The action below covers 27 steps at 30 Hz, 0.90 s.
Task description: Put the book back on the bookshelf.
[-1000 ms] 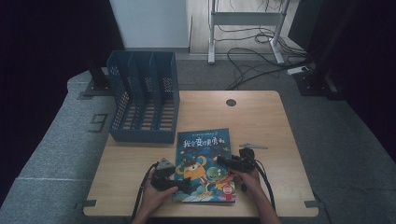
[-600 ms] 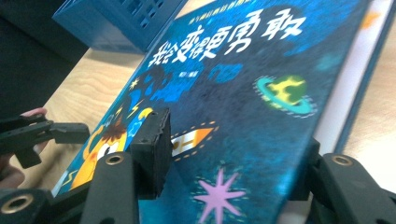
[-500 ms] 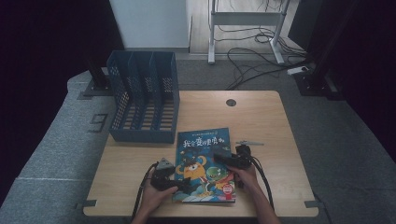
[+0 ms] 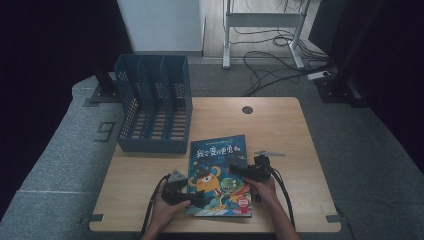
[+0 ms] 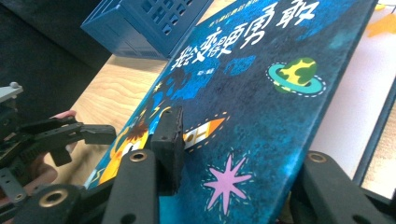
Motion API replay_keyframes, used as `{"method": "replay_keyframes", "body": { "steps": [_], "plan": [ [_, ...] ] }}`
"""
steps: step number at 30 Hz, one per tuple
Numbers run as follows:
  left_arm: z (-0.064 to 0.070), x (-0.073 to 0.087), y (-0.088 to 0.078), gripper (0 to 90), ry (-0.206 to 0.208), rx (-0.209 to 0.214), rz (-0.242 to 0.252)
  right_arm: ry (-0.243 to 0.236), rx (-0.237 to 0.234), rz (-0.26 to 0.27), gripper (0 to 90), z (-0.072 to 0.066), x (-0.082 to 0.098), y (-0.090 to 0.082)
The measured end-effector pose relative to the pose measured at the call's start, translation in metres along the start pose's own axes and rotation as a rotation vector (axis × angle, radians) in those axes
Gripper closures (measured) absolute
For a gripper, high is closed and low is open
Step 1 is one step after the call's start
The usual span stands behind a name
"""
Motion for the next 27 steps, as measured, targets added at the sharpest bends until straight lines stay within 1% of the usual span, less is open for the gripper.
{"method": "replay_keyframes", "body": {
  "steps": [11, 14, 15, 17, 18, 19, 24, 27],
  "plan": [
    [0.003, 0.000, 0.000, 14.2, 0.007, 0.030, -0.003, 0.016, -0.008, -0.003, 60.7, -0.001, -0.001, -0.010],
    [0.007, 0.000, 0.000, 14.2, 0.025, 0.041, -0.012, 0.023, -0.007, 0.004, 61.5, 0.000, -0.002, -0.013],
    [0.007, 0.000, 0.000, 14.2, 0.025, 0.041, -0.012, 0.026, -0.008, 0.006, 62.0, 0.001, -0.002, -0.014],
    [0.010, -0.001, 0.001, 14.1, 0.041, 0.049, -0.018, 0.033, -0.009, 0.013, 62.9, 0.003, -0.004, -0.017],
    [0.010, -0.001, 0.001, 14.1, 0.041, 0.049, -0.018, 0.039, -0.009, 0.017, 63.6, 0.004, -0.005, -0.020],
    [0.014, -0.001, 0.002, 14.1, 0.056, 0.058, -0.025, 0.047, -0.009, 0.025, 64.3, 0.005, -0.006, -0.023],
    [0.024, -0.003, 0.005, 13.9, 0.090, 0.078, -0.035, 0.073, 0.000, 0.048, 65.8, 0.012, -0.011, -0.034],
    [0.030, -0.004, 0.007, 13.6, 0.117, 0.090, -0.044, 0.087, 0.001, 0.061, 66.2, 0.017, -0.012, -0.039]
  ]
}}
Point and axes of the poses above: each handheld gripper's, and its own axes: y roughly forward along the jaws, x roughly out of its underside, z roughly to its right, the point moved 4 cm from there along y, roughly forward along the jaws, and after that the axes turned 13 degrees about y, right-handed, at the moved point
